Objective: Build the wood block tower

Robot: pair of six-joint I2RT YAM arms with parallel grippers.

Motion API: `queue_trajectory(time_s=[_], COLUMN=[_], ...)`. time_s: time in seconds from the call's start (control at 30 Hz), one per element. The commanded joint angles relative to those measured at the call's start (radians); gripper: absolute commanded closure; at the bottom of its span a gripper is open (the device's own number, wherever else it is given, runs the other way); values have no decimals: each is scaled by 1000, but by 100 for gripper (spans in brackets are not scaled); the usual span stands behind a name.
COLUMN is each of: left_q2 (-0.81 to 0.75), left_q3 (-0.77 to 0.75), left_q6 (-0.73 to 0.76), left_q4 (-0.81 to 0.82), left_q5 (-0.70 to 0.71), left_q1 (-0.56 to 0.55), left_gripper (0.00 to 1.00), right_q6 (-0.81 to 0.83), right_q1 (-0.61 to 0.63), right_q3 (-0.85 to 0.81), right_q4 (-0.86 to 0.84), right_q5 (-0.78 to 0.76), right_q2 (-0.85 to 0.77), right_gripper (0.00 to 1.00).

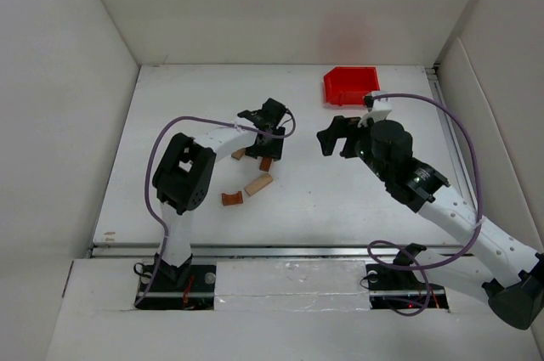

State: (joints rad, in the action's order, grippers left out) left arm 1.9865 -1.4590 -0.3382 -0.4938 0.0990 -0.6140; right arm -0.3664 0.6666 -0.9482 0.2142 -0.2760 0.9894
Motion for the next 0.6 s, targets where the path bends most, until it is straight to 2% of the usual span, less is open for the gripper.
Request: queue_trajectory(time_s=[0.0,0.13,0.27,0.37,0.43,0.5,0.57], left_q2=[4,51,66,52,57,51,13], left_q3=[-67,-86,-90,-77,-83,-89,-103], left_q6=[-2,-2,-7,-4,-1,-1,10], left_q4=[-6,-2,-2,4,-5,-14,-14], left_q5=[7,5,13,27,36,33,36], left_q1=[-20,-30,-30,-30,-30,-39,-39], left_gripper=[46,54,79,81,87,100,100], right_q6=[27,27,27,27,27,27,27], right_q1=[-4,-4,-4,-4,-4,-4,-4], right_q3=[9,3,5,5,5,0,-1], right_q4=[-78,-76,-75,-76,-78,-75,-73], right_q5=[60,63,55,54,55,55,55], right_q2=[-18,-14,-24,-26,-23,-20,-21], right_gripper=[0,0,0,0,0,0,0])
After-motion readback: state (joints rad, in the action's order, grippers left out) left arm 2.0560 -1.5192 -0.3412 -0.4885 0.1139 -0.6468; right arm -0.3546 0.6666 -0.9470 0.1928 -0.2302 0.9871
